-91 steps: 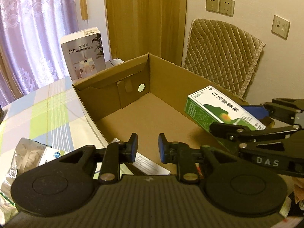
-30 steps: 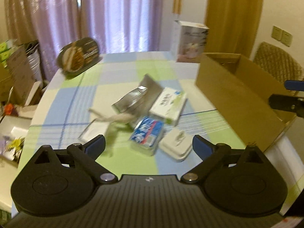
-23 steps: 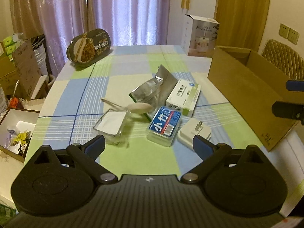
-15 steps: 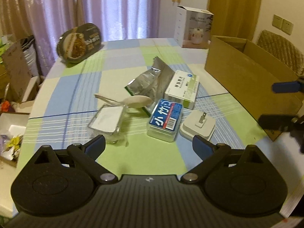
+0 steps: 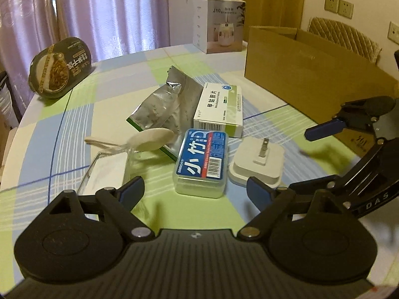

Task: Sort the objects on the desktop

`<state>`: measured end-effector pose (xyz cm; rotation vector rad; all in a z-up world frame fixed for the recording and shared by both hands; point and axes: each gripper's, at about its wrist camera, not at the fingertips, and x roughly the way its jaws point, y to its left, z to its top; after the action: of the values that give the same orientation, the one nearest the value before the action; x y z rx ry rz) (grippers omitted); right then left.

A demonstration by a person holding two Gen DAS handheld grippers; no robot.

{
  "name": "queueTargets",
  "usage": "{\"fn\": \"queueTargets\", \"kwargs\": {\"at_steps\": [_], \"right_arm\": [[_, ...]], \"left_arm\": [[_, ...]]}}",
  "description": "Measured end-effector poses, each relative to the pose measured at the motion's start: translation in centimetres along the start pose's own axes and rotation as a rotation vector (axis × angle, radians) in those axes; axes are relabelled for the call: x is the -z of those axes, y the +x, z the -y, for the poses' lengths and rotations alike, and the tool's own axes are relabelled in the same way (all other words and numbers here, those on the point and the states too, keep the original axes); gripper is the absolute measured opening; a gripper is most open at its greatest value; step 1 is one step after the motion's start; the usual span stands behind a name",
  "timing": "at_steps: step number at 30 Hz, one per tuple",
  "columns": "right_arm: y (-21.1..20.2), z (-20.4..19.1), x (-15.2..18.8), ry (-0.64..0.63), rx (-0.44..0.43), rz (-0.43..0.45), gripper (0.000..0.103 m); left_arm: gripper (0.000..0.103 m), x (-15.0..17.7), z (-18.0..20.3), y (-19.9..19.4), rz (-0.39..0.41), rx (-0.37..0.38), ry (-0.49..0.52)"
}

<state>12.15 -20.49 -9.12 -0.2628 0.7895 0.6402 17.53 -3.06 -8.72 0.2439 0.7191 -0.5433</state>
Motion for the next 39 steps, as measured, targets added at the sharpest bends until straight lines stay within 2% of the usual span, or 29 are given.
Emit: {"fn": "queueTargets", "kwargs": {"at_steps": [9, 11, 18, 20, 22, 24, 28, 31, 36, 39], "right_arm": [[2.7, 0.7, -0.6, -0.009, -0.039, 0.007, 0.070], [2.9, 0.9, -0.7, -0.009, -0.047, 0.008, 0.062], [2.1, 2.3, 0.0, 0.054, 0.046, 0.002, 0.062], [1.7, 2.8, 0.2, 0.075, 0.064, -0.001, 0.062], [1.2, 3.2, 0.5, 0.087, 0.075, -0.003, 0.061], [0.8, 3.3, 0.7, 0.094, 0.082, -0.005, 0.061], [-0.3, 3.2, 1.2, 0.115, 0.091, -0.009, 0.061], [-1.5, 2.9, 1.8, 0.139, 0.095, -0.014, 0.061], [-3.3, 1.8, 3.5, 0.136, 0.093, -0.024, 0.062], [-3.7, 1.4, 4.2, 0.131, 0.095, -0.023, 0.062]], "left_arm": [[0.086, -0.4, -0.5, 1.7, -0.007, 0.035, 0.031], [0.086, -0.6, -0.5, 2.0, -0.007, 0.042, 0.030], [0.086, -0.9, 0.2, 3.3, -0.007, 0.035, 0.051], [0.081, -1.0, 0.4, 3.8, -0.012, 0.026, 0.054], [0.064, -1.1, 0.5, 4.4, -0.023, 0.015, 0.047], [0.055, -1.0, 0.6, 4.8, -0.032, 0.003, 0.021], [0.054, -0.8, 1.0, 4.0, -0.043, -0.012, -0.014], [0.054, -0.2, 1.8, 2.5, -0.080, -0.023, -0.051], [0.054, 1.4, 4.4, -0.4, -0.110, 0.007, -0.083], [0.066, 1.9, 5.8, -1.0, -0.096, 0.007, -0.070]]}}
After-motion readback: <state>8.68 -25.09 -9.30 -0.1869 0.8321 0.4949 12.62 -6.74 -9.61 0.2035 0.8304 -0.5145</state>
